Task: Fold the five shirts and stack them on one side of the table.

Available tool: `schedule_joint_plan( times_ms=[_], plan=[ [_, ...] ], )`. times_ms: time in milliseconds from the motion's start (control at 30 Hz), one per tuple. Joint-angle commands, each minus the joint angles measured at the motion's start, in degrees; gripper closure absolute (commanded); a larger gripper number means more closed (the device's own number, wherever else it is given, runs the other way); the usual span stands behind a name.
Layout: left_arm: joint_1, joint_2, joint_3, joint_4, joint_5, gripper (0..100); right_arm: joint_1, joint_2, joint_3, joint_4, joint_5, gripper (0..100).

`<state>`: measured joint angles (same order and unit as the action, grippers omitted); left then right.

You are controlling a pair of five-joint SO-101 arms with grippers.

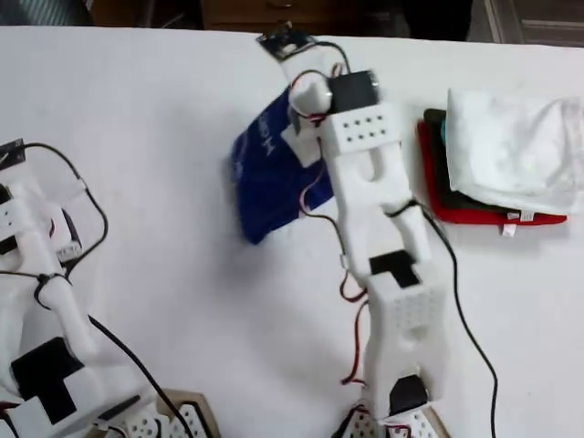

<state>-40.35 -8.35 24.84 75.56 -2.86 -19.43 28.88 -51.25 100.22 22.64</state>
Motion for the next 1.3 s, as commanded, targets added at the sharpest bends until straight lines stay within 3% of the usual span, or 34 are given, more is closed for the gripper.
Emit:
schedule_joint_plan(
  times_ms=[0,267,767,1267],
  plan=[
    [-0.2,-1.8,-0.3,-1.9,-0.1,97,2.9,-8.4,1.0,1.1,4.0,97.8],
    [-0.1,-1.8,-0.2,-3.8,-0.1,97,13.4,-13.4,1.1,0.9,12.0,97.8],
    [4.3,-1.8,-0.2,-3.7,-0.1,97,30.5,-16.9,-12.0,0.2,15.1,97.8],
    [4.7,-1.8,-0.2,-3.7,-0.1,97,41.6,0.1,-12.6,-12.8,22.4,97.8]
  ],
)
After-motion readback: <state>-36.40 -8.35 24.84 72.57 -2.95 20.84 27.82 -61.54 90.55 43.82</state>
